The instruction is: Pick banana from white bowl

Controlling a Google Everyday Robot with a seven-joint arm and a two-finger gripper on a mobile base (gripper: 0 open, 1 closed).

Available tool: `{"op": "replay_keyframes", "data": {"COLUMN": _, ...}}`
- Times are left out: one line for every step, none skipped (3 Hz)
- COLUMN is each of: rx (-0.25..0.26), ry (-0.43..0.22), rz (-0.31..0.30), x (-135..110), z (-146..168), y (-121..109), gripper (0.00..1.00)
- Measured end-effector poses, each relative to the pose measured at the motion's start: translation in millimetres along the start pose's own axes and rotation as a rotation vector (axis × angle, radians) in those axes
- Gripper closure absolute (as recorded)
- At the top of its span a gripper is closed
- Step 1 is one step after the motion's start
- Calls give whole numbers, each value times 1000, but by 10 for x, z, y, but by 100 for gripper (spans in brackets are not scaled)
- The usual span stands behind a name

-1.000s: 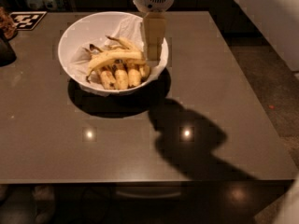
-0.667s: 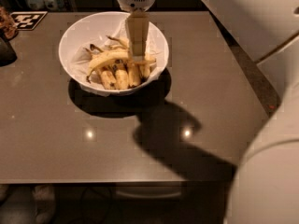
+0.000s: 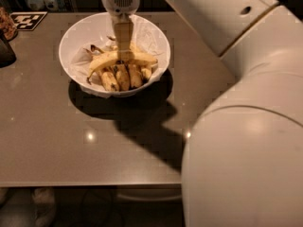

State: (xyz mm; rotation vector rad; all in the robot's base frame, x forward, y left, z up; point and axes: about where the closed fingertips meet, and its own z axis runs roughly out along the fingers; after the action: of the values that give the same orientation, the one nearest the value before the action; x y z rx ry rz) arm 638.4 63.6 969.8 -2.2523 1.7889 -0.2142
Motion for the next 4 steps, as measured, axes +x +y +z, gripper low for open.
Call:
{"op": "replay_keyframes", "data": {"rx": -32, "ry": -1, "rz": 0, "x": -35, "z": 193, "y": -59, "gripper": 44}}
{"op": "replay_keyframes", "data": {"rx": -57, "ry": -4, "rz": 4, "x": -32, "z": 334, "y": -79, "gripper": 38}}
{"op": "replay_keyframes", "data": {"rx": -80, "ry": -7, "rz": 10, "x": -24, "z": 449, "y": -88, "gripper": 39}}
{"op": "replay_keyframes", "data": {"rx": -105, "ry": -11, "rz": 17, "x": -9, "z": 573, "y": -79, "gripper": 39}}
